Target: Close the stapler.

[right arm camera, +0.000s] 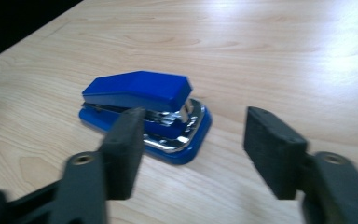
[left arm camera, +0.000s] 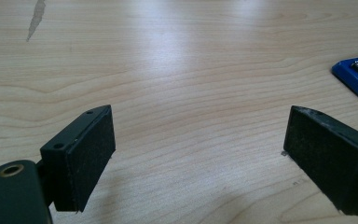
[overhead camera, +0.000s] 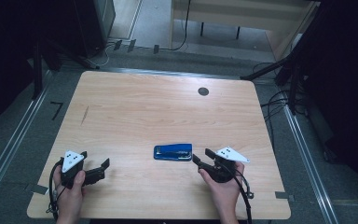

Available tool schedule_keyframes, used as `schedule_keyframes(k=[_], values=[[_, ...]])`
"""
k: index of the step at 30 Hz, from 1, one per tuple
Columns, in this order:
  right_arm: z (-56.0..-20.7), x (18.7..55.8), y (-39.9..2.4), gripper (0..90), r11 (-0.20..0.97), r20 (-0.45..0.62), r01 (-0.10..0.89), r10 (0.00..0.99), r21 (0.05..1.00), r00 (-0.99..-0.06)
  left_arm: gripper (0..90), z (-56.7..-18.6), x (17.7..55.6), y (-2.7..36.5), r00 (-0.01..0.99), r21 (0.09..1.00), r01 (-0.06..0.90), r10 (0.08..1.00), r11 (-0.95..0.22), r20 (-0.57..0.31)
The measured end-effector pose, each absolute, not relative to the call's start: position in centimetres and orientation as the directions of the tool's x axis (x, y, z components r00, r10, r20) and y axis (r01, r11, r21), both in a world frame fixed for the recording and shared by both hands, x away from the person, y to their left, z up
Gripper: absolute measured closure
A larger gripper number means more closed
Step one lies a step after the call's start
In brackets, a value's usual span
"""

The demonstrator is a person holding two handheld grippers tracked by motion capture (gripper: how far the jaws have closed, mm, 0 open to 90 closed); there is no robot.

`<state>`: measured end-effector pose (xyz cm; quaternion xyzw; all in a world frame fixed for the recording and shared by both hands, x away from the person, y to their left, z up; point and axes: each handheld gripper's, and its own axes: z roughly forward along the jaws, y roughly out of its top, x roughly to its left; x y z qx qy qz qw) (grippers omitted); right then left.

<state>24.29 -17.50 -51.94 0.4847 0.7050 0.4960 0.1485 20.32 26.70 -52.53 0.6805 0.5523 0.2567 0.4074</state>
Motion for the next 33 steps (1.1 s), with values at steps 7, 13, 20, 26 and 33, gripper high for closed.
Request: schedule_keyframes(k=[7,13,20,26,33], values=[[-50.6,24.3,-19.4,20.3,0.073,0.222,0.512,0.842,0.856,-0.491,9.4,-52.5,20.3,26.7,0.258,0.838,0.543,0.961,-0.055,-0.105],[-49.8,24.0,-21.2,18.4,0.07,0.218,0.496,0.839,0.866,-0.498,9.4,-52.5,20.3,26.7,0.257,0.838,0.543,0.961,-0.055,-0.104],[-49.6,23.7,-22.7,12.9,0.078,0.176,0.482,0.87,0.873,-0.46,9.4,-52.5,20.3,26.7,0.257,0.838,0.543,0.961,-0.054,-0.104],[-49.6,23.5,-23.9,3.8,0.098,0.154,0.469,0.869,0.878,-0.47,9.4,-52.5,20.3,26.7,0.258,0.838,0.542,0.96,-0.055,-0.105],[-49.9,23.2,-25.1,0.0,0.115,0.129,0.457,0.874,0.882,-0.468,9.4,-52.5,20.3,26.7,0.26,0.839,0.542,0.96,-0.056,-0.104]])
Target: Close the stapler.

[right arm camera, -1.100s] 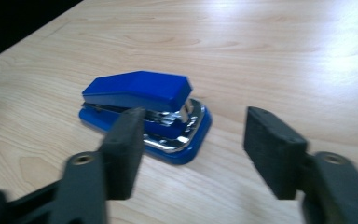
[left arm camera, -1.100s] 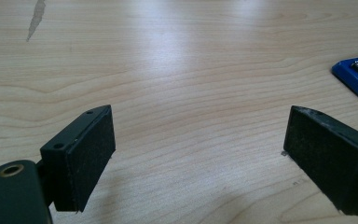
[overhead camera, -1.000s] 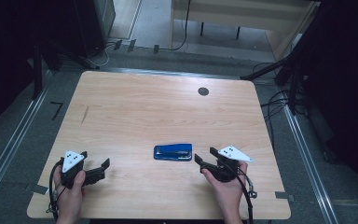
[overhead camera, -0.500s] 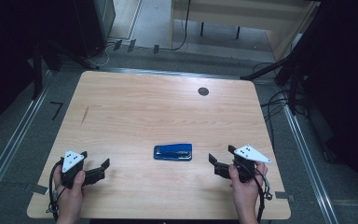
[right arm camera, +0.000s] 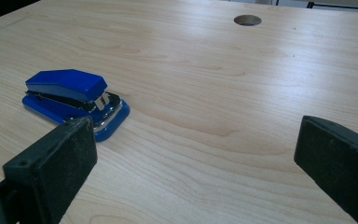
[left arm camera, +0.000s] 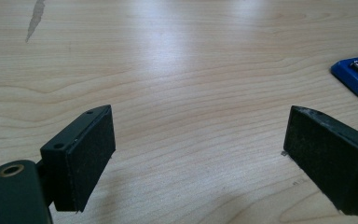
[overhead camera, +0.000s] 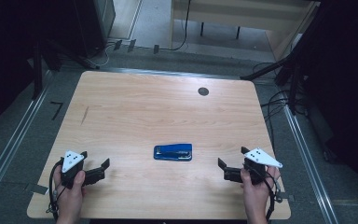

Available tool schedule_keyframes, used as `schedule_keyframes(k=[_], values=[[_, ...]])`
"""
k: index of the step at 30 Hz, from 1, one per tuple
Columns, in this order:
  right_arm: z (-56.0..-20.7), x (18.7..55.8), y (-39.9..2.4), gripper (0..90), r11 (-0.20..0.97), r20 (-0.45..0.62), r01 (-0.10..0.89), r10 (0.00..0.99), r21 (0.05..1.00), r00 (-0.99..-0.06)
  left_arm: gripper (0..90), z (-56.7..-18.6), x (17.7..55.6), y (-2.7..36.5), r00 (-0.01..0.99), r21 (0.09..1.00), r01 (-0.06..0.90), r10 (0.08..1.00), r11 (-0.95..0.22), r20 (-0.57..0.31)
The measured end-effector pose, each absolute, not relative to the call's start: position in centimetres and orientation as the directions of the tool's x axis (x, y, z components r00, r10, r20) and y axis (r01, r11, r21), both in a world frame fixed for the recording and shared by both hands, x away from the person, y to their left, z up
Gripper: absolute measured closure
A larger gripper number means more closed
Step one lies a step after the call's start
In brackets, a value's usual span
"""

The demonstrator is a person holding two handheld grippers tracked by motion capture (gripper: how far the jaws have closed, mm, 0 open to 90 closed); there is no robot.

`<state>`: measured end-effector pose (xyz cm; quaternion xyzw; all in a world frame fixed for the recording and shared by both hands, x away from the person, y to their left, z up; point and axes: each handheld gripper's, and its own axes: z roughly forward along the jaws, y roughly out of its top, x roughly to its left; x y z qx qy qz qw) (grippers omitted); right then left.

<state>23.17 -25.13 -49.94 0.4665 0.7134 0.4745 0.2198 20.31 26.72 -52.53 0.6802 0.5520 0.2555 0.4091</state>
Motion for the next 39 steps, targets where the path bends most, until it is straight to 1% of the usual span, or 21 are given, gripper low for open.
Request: schedule_keyframes(k=[15,39], values=[[-50.2,22.5,-28.1,0.0,0.095,0.125,0.473,0.902,0.876,-0.414,9.4,-52.5,20.3,26.7,0.258,0.839,0.541,0.96,-0.055,-0.104],[-51.2,20.9,-32.6,0.0,0.078,0.121,0.496,0.927,0.865,-0.356,9.4,-52.5,20.3,26.7,0.258,0.839,0.541,0.961,-0.06,-0.098]])
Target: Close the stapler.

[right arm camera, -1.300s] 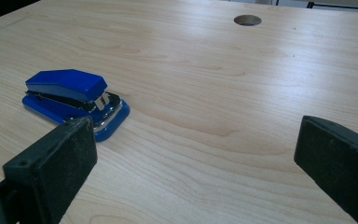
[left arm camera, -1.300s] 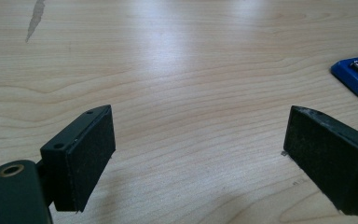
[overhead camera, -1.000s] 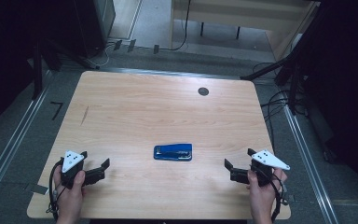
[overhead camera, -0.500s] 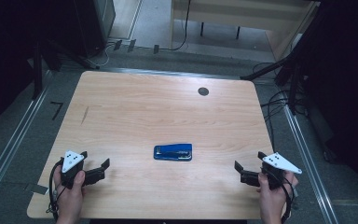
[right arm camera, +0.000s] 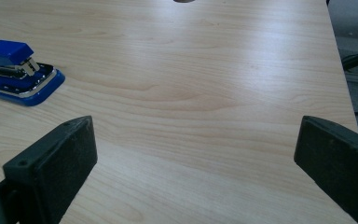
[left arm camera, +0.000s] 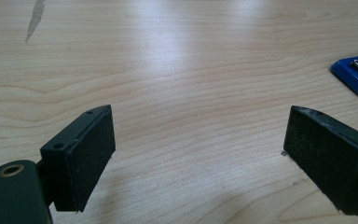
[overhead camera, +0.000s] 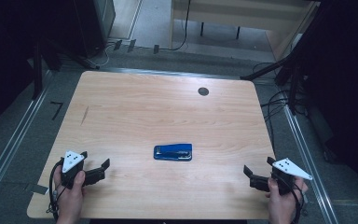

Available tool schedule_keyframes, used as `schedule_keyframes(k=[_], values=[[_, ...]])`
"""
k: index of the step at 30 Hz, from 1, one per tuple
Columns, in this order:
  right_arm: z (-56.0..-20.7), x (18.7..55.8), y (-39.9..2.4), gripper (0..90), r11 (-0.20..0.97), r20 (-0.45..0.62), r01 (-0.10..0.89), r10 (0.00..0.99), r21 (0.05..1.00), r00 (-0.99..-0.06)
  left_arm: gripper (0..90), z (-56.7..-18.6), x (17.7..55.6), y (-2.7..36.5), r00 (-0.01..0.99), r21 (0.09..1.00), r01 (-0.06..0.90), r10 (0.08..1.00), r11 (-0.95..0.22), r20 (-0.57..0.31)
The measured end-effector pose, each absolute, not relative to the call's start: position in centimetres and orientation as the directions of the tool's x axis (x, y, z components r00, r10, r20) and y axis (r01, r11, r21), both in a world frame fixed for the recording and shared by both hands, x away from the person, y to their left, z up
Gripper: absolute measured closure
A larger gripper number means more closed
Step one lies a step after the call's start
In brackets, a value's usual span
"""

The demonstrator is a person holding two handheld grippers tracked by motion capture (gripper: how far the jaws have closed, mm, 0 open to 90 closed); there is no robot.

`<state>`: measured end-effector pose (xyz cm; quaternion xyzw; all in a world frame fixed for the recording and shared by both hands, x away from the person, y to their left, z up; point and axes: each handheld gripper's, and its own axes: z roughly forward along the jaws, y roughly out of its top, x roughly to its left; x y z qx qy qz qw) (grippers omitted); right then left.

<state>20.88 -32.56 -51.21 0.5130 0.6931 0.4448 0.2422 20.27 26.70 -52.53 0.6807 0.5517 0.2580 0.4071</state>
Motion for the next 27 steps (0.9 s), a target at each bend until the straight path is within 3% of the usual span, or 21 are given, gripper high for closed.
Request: schedule_keyframes(k=[27], values=[[-53.5,17.9,-38.2,0.0,0.009,0.17,0.481,0.93,0.876,-0.327,9.4,-52.5,20.2,26.7,0.258,0.84,0.539,0.961,-0.058,-0.099]])
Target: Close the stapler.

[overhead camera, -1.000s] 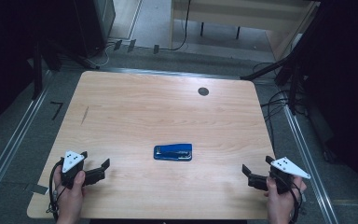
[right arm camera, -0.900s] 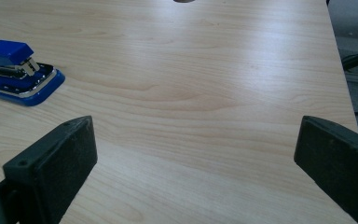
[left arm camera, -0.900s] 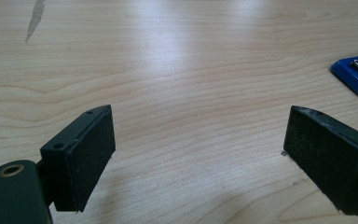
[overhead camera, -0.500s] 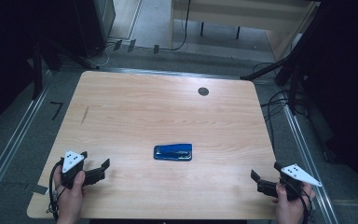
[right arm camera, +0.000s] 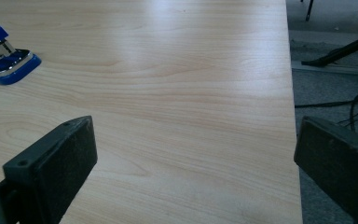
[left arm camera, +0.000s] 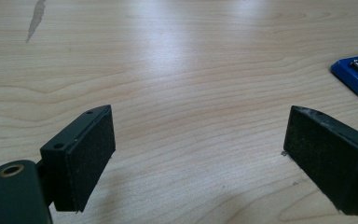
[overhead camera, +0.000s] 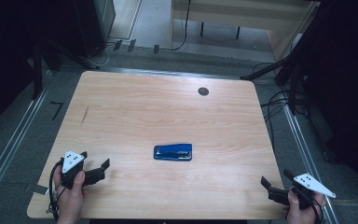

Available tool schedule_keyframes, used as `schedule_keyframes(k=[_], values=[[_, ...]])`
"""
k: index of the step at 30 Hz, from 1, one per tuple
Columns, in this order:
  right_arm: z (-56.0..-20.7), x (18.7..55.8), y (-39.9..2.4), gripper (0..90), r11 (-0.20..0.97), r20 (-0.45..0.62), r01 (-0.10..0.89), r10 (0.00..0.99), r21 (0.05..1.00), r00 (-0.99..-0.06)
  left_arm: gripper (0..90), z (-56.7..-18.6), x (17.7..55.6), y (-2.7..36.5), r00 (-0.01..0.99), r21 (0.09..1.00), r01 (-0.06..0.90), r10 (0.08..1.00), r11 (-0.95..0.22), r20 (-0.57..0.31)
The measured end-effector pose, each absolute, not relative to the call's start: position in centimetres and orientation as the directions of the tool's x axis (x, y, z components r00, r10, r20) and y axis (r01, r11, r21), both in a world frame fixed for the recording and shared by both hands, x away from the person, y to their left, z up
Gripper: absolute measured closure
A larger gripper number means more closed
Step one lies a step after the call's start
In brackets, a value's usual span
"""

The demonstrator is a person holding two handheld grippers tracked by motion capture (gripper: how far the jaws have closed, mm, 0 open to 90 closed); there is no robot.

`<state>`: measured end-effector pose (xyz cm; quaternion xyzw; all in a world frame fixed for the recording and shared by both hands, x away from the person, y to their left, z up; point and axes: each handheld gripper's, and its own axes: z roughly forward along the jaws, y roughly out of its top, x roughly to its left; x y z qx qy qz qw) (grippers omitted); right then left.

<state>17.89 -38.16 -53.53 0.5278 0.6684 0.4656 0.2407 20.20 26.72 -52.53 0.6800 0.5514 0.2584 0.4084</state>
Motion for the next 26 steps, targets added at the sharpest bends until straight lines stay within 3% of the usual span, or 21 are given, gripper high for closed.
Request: schedule_keyframes(k=[26], values=[[-55.1,19.1,-37.4,0.0,0.044,0.179,0.509,0.907,0.86,-0.381,9.4,-52.5,20.4,26.7,0.263,0.834,0.548,0.959,-0.061,-0.102]])
